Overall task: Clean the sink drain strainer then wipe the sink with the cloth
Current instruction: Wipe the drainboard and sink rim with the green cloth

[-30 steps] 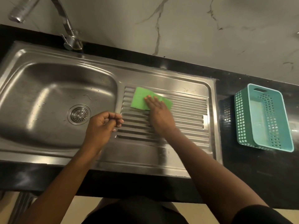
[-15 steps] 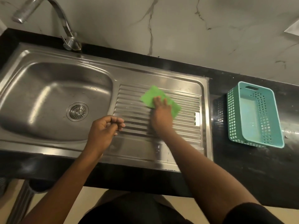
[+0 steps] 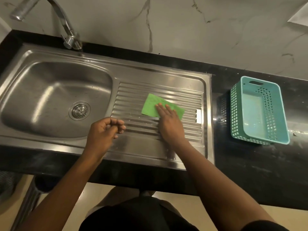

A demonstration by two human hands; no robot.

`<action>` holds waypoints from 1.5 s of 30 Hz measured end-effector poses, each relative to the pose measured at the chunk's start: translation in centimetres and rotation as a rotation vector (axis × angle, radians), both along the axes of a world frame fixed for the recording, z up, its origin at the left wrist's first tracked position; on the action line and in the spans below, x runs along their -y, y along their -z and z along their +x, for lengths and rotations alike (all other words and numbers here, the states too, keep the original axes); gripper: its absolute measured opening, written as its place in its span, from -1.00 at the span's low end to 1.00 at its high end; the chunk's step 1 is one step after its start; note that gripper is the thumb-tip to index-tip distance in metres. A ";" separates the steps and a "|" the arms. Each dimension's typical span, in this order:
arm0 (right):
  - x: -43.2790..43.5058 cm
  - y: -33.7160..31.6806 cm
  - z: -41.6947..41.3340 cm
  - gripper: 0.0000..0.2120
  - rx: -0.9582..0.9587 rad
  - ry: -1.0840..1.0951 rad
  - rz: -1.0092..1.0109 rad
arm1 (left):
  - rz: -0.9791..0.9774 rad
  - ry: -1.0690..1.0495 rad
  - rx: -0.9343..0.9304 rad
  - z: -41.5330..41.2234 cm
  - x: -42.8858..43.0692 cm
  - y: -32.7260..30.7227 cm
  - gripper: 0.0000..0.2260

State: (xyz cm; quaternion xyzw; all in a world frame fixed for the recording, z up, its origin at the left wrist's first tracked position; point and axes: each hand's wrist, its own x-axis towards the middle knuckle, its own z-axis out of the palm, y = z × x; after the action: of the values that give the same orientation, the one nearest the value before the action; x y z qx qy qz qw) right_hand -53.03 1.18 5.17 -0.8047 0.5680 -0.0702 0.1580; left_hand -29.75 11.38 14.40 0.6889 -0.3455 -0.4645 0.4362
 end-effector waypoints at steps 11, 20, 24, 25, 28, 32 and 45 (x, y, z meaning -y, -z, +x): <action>0.8 -2.5 -7.7 -0.56 -0.029 0.350 -0.068 | 0.019 0.129 0.015 0.6 -0.6 0.3 -0.74; -1.0 -0.9 5.7 -0.41 0.009 0.402 0.072 | 0.033 0.217 0.018 4.6 0.9 0.3 -0.71; -0.5 -1.2 14.6 -0.40 0.066 0.142 0.161 | 0.014 0.201 0.014 6.3 1.8 0.1 -0.69; -0.4 -1.1 15.9 -0.37 0.059 0.080 0.177 | 0.006 0.198 0.019 6.7 2.0 0.1 -0.68; -0.3 -0.8 15.9 -0.31 0.024 -0.135 0.153 | -0.003 0.200 0.030 7.4 2.6 -0.2 -0.69; -1.0 -0.2 10.7 -0.31 0.001 -0.185 0.106 | -0.007 0.220 0.034 7.2 3.1 -0.2 -0.68; -3.1 -0.7 -0.6 -0.57 0.008 0.676 0.033 | 0.002 0.283 0.029 6.6 2.1 -0.2 -0.70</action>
State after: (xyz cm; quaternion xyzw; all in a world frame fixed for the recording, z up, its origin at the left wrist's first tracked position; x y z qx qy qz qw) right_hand -53.67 4.28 5.84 -0.5677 0.8032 -0.1124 0.1410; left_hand -23.16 9.24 14.57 0.6404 -0.4451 -0.5115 0.3607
